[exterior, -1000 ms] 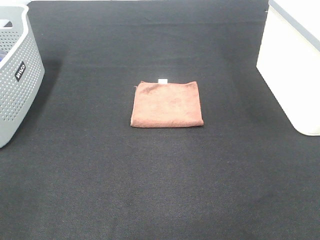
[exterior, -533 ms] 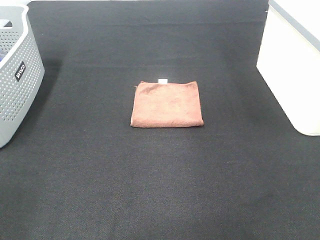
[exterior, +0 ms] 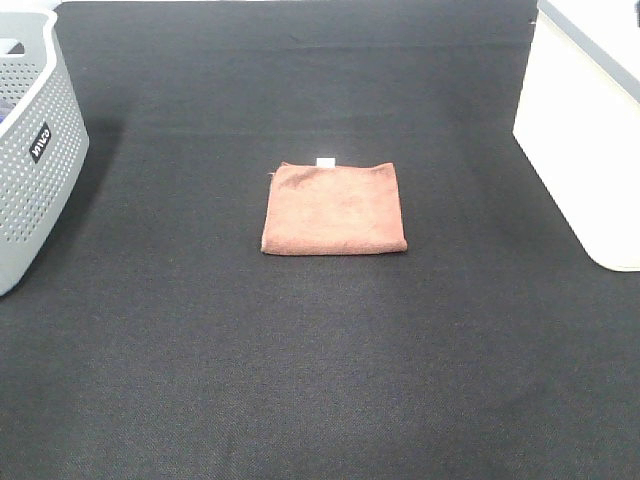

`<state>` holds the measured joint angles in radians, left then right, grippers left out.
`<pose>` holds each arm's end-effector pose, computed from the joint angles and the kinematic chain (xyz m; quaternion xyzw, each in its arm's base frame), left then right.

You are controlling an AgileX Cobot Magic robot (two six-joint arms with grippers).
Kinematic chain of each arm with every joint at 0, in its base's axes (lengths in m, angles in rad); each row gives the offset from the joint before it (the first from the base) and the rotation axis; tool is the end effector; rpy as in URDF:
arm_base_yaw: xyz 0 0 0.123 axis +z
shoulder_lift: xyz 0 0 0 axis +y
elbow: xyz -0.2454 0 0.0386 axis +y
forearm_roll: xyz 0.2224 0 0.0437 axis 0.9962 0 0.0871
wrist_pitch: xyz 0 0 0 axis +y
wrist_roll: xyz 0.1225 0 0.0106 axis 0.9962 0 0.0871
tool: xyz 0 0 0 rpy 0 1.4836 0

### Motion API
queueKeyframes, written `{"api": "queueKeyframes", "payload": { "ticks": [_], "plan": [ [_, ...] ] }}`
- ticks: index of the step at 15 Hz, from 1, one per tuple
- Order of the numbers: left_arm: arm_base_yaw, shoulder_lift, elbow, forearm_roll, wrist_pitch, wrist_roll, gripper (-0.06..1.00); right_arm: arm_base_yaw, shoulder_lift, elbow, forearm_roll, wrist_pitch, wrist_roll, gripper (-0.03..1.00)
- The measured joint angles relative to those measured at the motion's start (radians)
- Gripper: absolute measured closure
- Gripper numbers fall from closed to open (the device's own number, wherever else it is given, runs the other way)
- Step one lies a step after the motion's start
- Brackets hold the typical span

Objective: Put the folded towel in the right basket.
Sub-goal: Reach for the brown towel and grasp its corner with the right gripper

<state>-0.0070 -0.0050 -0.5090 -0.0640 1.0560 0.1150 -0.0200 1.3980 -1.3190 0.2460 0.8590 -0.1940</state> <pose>0.0368 -0.0071 0.2538 0.0531 0.8462 -0.0034 0.5302 0.3024 0.0166 0.3077 -0.0386 0.9290 0.0772 0.3599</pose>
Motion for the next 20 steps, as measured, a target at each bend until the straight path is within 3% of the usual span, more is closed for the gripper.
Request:
{"api": "queueKeyframes", "payload": {
  "ticks": [5,8,12,15,20],
  "plan": [
    [0.0,0.0,0.0,0.0,0.0,0.0,0.07,0.198,0.163,-0.089,-0.005,0.0,-0.03,0.33],
    [0.0,0.0,0.0,0.0,0.0,0.0,0.07,0.273,0.292,-0.137,0.027,0.002,-0.034,0.33],
    [0.0,0.0,0.0,0.0,0.0,0.0,0.07,0.275,0.531,-0.241,0.216,0.073,-0.091,0.32],
    [0.0,0.0,0.0,0.0,0.0,0.0,0.07,0.275,0.697,-0.356,0.26,0.119,-0.097,0.26],
    [0.0,0.0,0.0,0.0,0.0,0.0,0.07,0.228,0.937,-0.529,0.355,0.185,-0.096,0.24]
  ]
}}
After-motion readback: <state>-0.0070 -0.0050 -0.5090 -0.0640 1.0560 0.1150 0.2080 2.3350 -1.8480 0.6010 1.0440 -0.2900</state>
